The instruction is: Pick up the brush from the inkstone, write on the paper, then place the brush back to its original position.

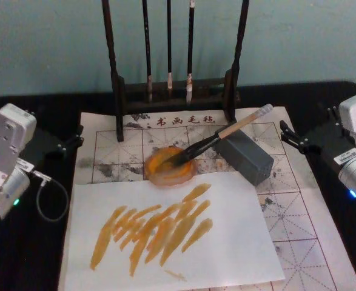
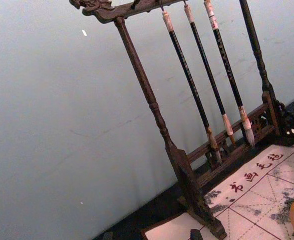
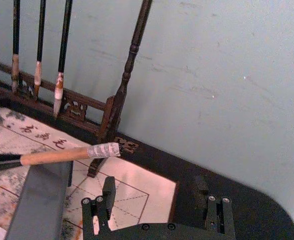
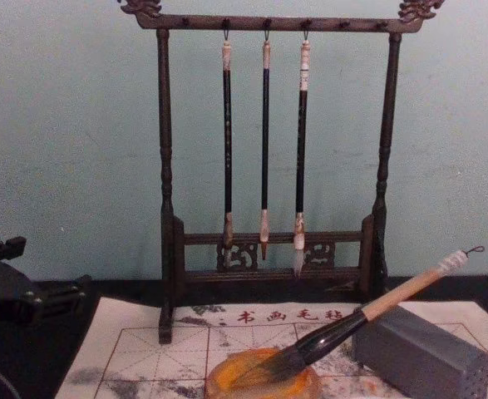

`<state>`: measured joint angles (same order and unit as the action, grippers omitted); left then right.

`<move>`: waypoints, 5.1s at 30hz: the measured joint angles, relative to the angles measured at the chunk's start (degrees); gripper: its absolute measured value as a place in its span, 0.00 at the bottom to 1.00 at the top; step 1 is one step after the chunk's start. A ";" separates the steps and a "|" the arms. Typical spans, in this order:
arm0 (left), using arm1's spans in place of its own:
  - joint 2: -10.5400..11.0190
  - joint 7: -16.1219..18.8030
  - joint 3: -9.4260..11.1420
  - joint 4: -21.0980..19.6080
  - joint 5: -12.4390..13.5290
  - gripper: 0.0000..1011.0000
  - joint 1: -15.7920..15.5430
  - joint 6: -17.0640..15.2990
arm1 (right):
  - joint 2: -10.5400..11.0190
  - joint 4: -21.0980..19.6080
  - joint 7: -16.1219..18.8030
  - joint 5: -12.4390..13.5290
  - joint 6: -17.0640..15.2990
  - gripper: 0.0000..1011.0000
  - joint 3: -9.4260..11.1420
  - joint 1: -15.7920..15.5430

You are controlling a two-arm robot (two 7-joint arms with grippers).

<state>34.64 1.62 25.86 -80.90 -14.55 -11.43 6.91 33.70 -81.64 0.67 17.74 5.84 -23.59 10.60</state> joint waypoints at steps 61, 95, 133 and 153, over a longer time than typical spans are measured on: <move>0.00 0.00 0.00 0.00 0.00 0.99 0.00 0.00 | -15.56 17.54 24.88 51.21 -21.60 0.99 10.28 7.90; 0.00 0.00 0.00 0.00 0.00 0.99 0.00 0.00 | -15.19 20.90 26.59 54.45 -19.74 0.99 6.81 10.22; 0.00 0.00 0.00 0.00 0.00 0.99 0.00 0.00 | -15.26 20.81 26.48 54.14 -19.77 0.88 7.01 10.12; 0.00 0.00 0.00 0.00 0.00 0.99 0.00 0.00 | -15.26 20.80 26.48 54.14 -19.77 0.26 7.01 10.12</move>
<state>34.64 1.62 25.86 -80.90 -14.55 -11.43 6.91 18.44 -60.84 27.15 71.88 -13.93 -16.58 20.72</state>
